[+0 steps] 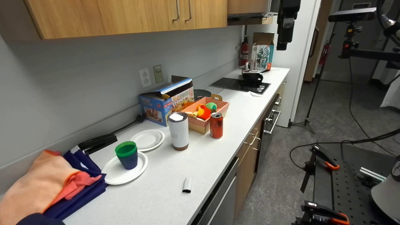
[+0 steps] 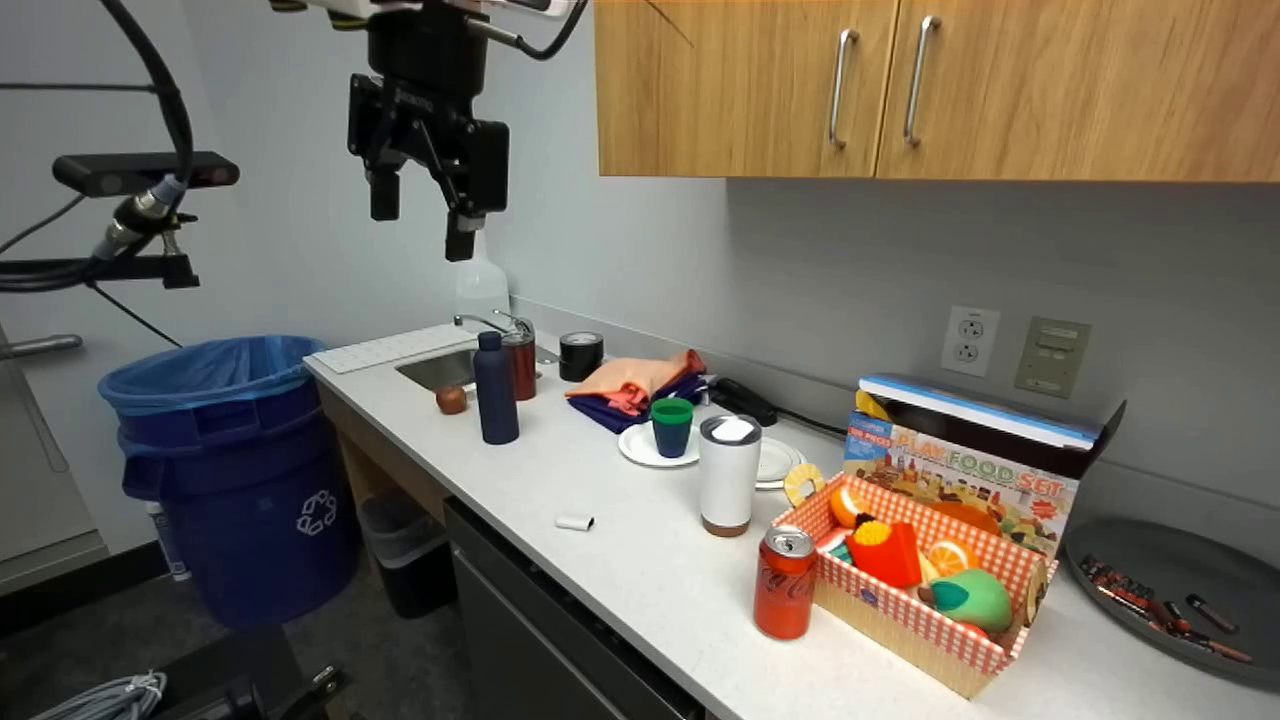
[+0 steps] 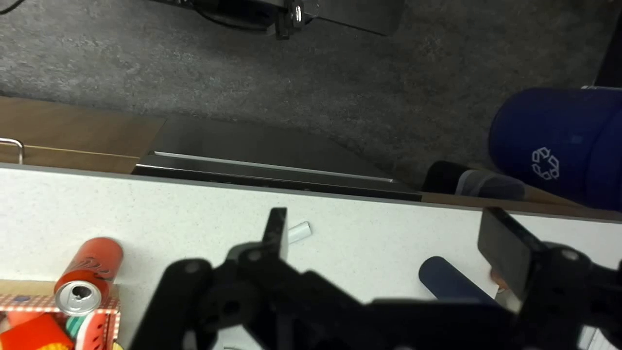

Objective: Open the right cabinet door

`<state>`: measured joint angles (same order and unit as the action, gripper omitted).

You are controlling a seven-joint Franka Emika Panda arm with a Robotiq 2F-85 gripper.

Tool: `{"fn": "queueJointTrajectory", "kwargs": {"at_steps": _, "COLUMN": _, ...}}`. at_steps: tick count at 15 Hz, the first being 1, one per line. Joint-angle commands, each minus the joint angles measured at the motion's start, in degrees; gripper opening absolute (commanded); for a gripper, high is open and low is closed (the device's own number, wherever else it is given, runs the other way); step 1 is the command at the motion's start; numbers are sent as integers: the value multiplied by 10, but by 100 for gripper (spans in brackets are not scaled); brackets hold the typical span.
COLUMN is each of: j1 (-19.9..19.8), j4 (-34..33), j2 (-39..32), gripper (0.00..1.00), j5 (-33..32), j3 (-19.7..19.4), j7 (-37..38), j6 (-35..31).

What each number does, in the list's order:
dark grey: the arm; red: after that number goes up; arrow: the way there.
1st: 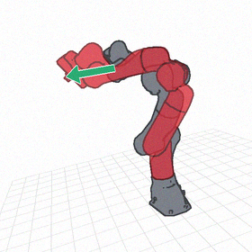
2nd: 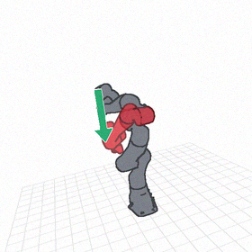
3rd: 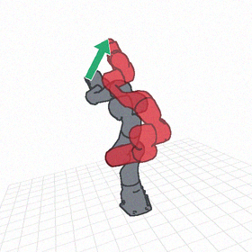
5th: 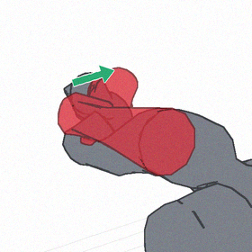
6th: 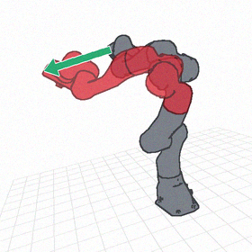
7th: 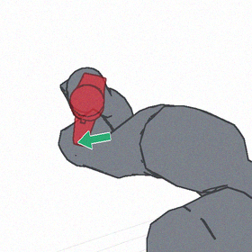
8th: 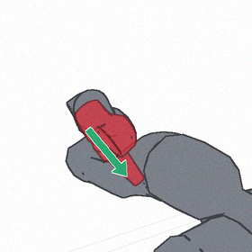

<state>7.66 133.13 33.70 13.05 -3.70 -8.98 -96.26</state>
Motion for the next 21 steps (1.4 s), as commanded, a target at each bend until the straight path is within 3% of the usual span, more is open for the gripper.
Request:
{"fn": "queueJointTrajectory", "kwargs": {"at_steps": 1, "j1": -14, "j4": -123, "j2": -99, "gripper": 100, "j5": -23, "j3": 12, "j7": -5, "j6": 22}}
{"fn": "queueJointTrajectory", "kwargs": {"at_steps": 8, "j1": -53, "j4": -349, "j2": -255, "gripper": 100, "j5": -190, "j3": 44, "j7": 57, "j6": 17}}
{"fn": "queueJointTrajectory", "kwargs": {"at_steps": 14, "j1": -73, "j4": -535, "j2": -395, "gripper": 100, "j5": -267, "j3": 29, "j7": 89, "j6": -57}}
{"fn": "queueJointTrajectory", "kwargs": {"at_steps": 17, "j1": -82, "j4": -622, "j2": -461, "gripper": 100, "j5": -290, "j3": 15, "j7": 117, "j6": -54}}
{"fn": "queueJointTrajectory", "kwargs": {"at_steps": 18, "j1": -77, "j4": -535, "j2": -403, "gripper": 100, "j5": -277, "j3": 20, "j7": 98, "j6": -73}}
{"fn": "queueJointTrajectory", "kwargs": {"at_steps": 21, "j1": -78, "j4": -545, "j2": -419, "gripper": 100, "j5": -278, "j3": 17, "j7": 99, "j6": -73}}
